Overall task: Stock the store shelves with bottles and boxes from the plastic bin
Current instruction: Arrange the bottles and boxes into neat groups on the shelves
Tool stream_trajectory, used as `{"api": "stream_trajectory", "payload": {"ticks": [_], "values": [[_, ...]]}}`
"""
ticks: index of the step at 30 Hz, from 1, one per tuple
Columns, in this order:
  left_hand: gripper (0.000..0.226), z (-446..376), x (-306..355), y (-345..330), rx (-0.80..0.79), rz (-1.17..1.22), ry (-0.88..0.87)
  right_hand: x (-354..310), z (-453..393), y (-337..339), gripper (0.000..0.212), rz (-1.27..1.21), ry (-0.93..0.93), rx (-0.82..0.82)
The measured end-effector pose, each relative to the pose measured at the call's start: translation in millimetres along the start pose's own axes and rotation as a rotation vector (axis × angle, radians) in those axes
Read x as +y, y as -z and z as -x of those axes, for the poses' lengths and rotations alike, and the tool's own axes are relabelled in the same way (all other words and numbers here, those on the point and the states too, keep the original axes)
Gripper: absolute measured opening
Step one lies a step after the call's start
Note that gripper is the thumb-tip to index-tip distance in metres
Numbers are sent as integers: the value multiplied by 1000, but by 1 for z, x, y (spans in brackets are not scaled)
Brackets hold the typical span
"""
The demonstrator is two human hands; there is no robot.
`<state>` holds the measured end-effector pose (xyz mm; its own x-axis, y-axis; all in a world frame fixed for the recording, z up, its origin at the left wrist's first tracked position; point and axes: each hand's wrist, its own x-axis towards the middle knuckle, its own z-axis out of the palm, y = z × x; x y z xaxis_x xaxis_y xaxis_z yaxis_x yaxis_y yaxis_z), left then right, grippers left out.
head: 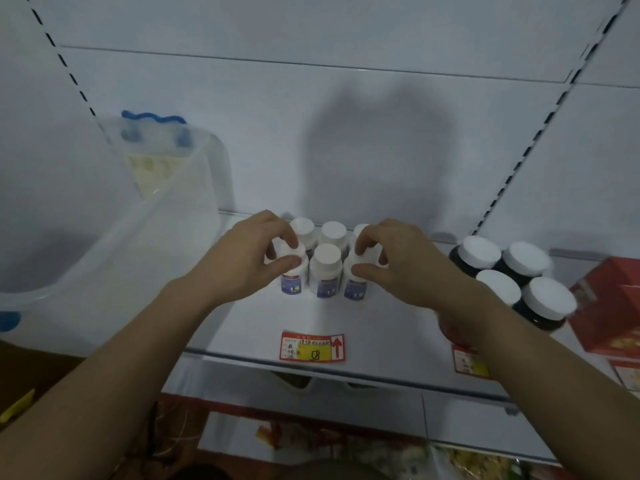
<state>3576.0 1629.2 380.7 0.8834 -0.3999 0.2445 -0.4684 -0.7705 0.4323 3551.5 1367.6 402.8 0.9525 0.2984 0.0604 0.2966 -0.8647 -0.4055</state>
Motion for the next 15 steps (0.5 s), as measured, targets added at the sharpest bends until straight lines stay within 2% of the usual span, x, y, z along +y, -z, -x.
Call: {"api": "stream_trajectory", "payload": {"ticks": [10,12,15], "values": [[18,-4,-6,-5,16,46,-13,3,-2,-8,20,0,-25,20],[18,-4,-6,-5,15,44,-18,3,-1,-9,20,27,4,78],[18,-4,-6,-5,16,46,-25,-6,-1,-7,18,60,124,250]]}}
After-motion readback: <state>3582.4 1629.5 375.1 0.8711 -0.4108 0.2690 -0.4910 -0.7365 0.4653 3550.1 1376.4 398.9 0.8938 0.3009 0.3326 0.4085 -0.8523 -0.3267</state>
